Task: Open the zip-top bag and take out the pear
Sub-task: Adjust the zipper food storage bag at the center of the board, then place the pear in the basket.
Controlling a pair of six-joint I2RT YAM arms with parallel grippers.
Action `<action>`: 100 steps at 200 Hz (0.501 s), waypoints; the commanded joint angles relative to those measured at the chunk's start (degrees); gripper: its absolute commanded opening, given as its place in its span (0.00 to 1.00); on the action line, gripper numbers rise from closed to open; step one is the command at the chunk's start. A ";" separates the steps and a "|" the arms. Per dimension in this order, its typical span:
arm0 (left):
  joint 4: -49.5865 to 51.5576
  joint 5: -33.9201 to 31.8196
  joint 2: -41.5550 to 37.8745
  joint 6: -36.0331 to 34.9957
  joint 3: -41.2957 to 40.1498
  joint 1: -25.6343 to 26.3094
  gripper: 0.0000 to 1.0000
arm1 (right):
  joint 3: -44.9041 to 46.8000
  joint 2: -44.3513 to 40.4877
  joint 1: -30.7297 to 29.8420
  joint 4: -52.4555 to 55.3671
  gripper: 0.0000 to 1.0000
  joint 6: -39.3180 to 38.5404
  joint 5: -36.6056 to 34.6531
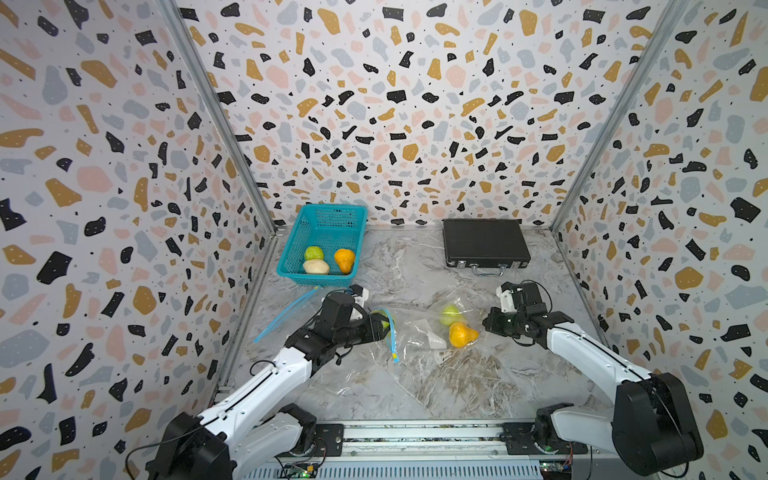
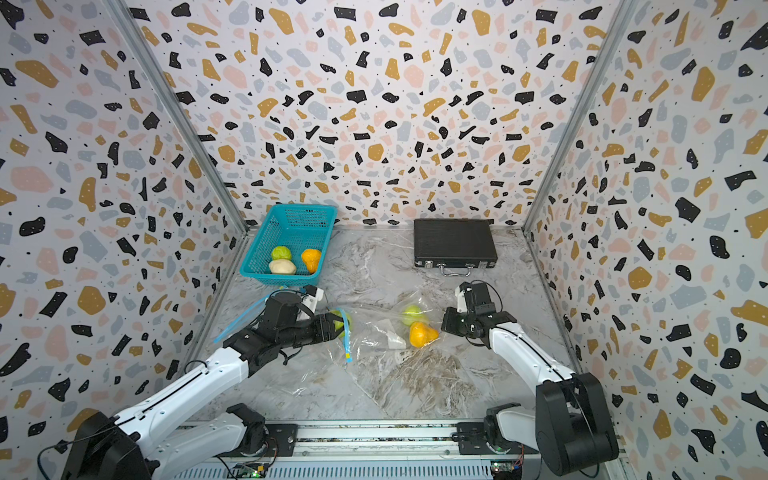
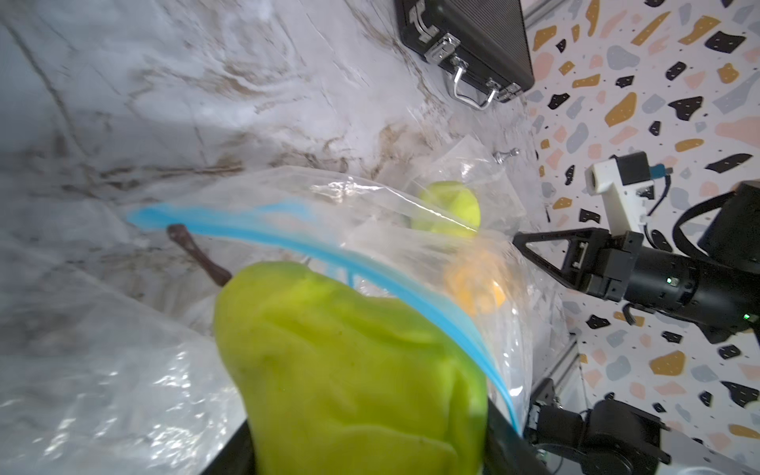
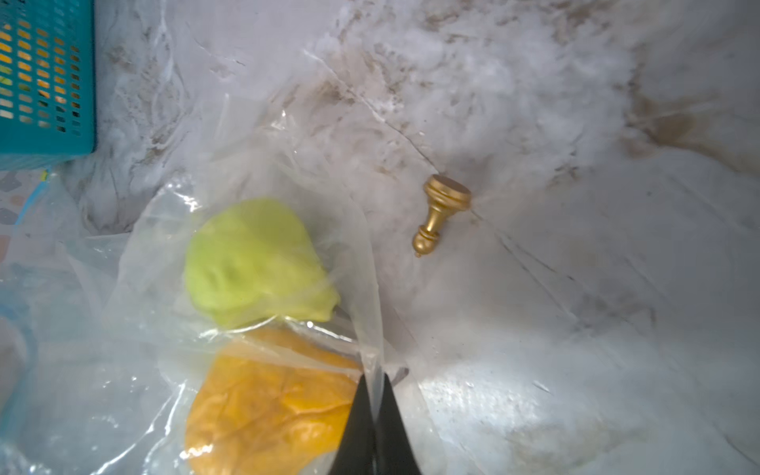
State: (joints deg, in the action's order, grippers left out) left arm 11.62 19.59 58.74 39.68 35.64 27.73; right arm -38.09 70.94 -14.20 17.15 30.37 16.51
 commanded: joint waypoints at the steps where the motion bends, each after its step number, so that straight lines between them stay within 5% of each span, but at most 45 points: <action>1: 3.24 -3.73 0.04 -2.56 0.84 -0.84 0.36 | 0.55 -1.66 0.22 1.31 0.00 1.58 -2.59; 54: 5.74 -3.18 -4.03 -3.60 4.90 -10.72 0.34 | 0.73 -2.04 0.22 1.35 0.00 1.98 -0.67; 100: 6.98 2.71 7.72 -8.35 20.27 -26.49 0.33 | 0.74 -0.54 0.22 0.89 0.00 2.30 1.43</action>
State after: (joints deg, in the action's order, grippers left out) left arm 19.68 19.81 60.75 35.44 48.99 6.83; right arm -37.36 70.11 -14.13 17.19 32.14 16.36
